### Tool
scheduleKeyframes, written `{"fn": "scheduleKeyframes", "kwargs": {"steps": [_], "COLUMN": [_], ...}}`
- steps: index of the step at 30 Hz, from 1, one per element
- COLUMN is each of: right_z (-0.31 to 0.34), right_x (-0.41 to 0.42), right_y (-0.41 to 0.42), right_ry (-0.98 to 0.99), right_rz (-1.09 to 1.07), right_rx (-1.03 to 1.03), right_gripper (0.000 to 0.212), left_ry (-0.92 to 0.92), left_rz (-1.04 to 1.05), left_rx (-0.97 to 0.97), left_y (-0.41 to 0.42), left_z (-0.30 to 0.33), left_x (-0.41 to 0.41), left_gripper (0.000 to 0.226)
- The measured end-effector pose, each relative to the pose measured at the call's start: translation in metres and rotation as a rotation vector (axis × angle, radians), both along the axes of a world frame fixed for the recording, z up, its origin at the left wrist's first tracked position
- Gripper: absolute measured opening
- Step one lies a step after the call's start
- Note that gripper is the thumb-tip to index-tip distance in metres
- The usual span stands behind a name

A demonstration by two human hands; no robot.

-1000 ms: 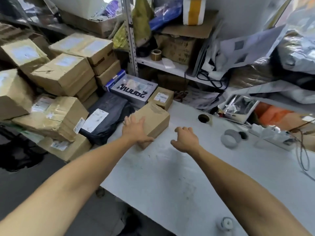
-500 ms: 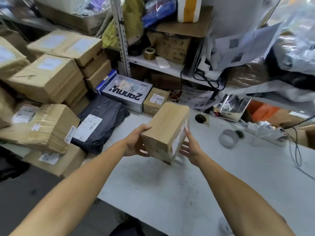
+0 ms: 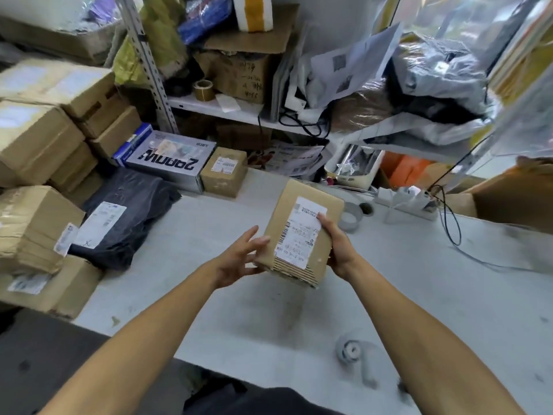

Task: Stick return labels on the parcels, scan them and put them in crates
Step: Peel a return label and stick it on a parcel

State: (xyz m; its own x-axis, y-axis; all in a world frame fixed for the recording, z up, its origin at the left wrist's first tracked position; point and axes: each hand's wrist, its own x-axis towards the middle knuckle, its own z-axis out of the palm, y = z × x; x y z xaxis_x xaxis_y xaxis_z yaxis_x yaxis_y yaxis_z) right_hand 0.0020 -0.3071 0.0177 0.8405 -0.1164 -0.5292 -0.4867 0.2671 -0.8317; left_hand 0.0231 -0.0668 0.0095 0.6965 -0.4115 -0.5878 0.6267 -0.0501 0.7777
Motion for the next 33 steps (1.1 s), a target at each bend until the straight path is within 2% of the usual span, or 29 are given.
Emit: {"fn": "scheduleKeyframes", "kwargs": {"steps": [2,4,7,9,10,12,15,17,18,22,24,26,28,29,33], "right_z": [-0.002,-0.004,-0.008,-0.009,-0.012,-0.019,-0.031,-0.041,-0.049,-0.068,-0.081,-0.093,-0.095,-0.093,-0.055], "right_x": [-0.008,-0.017,-0.032,-0.045,-0.052,-0.07,-0.109,-0.135,-0.149,-0.19,-0.198,-0.197,-0.193,-0.19,-0.155], "right_y": [-0.01,-0.016,-0.028,-0.04,-0.048,-0.069,-0.106,-0.127,-0.135,-0.14,-0.135,-0.131,-0.124,-0.121,-0.117], "right_ry": [-0.032,-0.074,-0.082,-0.018,0.012,0.033,0.0,0.111,0.195,0.443,0.496,0.56,0.563,0.552,0.389], "right_rz": [-0.095,-0.161,-0.165,-0.134,-0.108,-0.141,-0.379,-0.413,-0.385,-0.268,-0.255,-0.283,-0.358,-0.407,-0.513], "right_rx": [0.072,0.164,0.246,0.196,0.096,-0.232,-0.763,-0.998,-1.044,-0.838,-0.792,-0.721,-0.546,-0.47,-0.347], "right_gripper": [0.07,0.072,0.06,0.054,0.055,0.056,0.05,0.063,0.073,0.107,0.106,0.084,0.054,0.045,0.032], "left_ry": [-0.021,-0.02,-0.081,-0.111,-0.116,-0.13,-0.161,-0.174,-0.174,-0.156,-0.145,-0.138,-0.136,-0.139,-0.167], "left_rz": [0.091,0.129,0.156,0.194,0.198,0.192,0.183,0.174,0.167,0.16,0.15,0.14,0.139,0.143,0.189], "left_rx": [-0.039,-0.09,-0.065,-0.049,-0.051,-0.049,-0.021,0.001,0.009,0.006,0.005,0.009,0.014,0.019,0.021], "left_y": [-0.018,-0.037,-0.065,-0.077,-0.08,-0.083,-0.088,-0.094,-0.097,-0.111,-0.118,-0.122,-0.124,-0.123,-0.121], "left_z": [-0.004,-0.007,-0.011,-0.013,-0.014,-0.015,-0.015,-0.015,-0.017,-0.024,-0.027,-0.029,-0.031,-0.032,-0.032], "left_x": [-0.007,-0.017,-0.03,-0.032,-0.032,-0.031,-0.03,-0.032,-0.033,-0.041,-0.045,-0.049,-0.051,-0.052,-0.053], "left_gripper": [0.126,0.125,0.111,0.094,0.088,0.085,0.086,0.088,0.088,0.088,0.087,0.086,0.087,0.087,0.09]}}
